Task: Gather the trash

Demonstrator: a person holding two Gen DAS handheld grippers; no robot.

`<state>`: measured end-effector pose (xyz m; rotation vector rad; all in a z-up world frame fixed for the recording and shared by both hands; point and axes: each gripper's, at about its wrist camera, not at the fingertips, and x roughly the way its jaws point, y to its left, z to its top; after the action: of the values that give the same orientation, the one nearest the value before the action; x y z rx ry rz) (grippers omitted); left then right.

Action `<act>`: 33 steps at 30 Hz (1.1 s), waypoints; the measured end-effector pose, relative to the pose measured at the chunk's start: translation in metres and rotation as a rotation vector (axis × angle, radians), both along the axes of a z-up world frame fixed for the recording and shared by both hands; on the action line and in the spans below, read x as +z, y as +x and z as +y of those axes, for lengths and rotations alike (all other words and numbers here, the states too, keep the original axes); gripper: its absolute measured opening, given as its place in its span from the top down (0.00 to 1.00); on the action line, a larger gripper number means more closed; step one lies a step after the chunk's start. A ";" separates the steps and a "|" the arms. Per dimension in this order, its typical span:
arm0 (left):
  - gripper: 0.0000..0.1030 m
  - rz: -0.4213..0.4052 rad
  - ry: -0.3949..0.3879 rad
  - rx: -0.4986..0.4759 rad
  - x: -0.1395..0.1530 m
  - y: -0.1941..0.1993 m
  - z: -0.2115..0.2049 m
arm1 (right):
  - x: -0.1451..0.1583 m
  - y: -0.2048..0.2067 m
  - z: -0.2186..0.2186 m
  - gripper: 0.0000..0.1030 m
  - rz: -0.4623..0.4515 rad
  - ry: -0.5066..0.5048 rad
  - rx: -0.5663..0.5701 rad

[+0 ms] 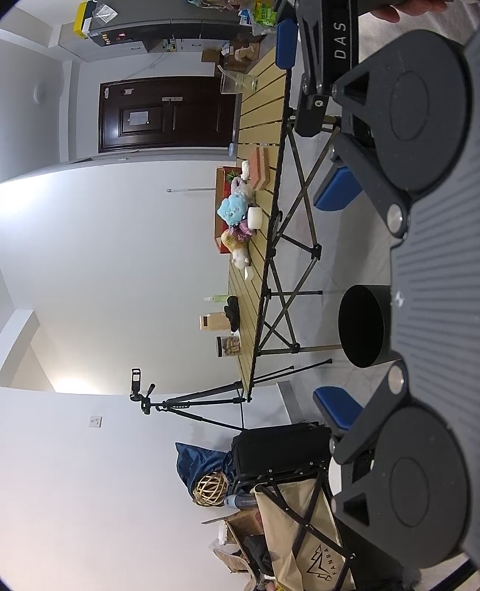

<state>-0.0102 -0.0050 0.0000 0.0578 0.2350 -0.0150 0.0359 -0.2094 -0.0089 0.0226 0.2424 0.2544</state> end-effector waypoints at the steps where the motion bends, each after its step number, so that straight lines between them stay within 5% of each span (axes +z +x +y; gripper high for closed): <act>1: 0.00 0.001 -0.001 0.001 0.000 0.000 0.001 | 0.000 -0.002 0.001 0.00 -0.001 -0.002 0.000; 24: 0.00 -0.001 0.008 0.007 0.001 0.011 0.002 | 0.002 0.002 0.006 0.00 -0.026 -0.027 -0.005; 33: 0.00 0.026 0.004 -0.087 0.007 0.094 -0.009 | 0.019 0.049 -0.022 0.00 -0.131 -0.035 -0.118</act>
<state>0.0835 -0.0140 0.0068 0.0717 0.2579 -0.1019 0.0851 -0.2317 0.0102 -0.0146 0.1143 0.1332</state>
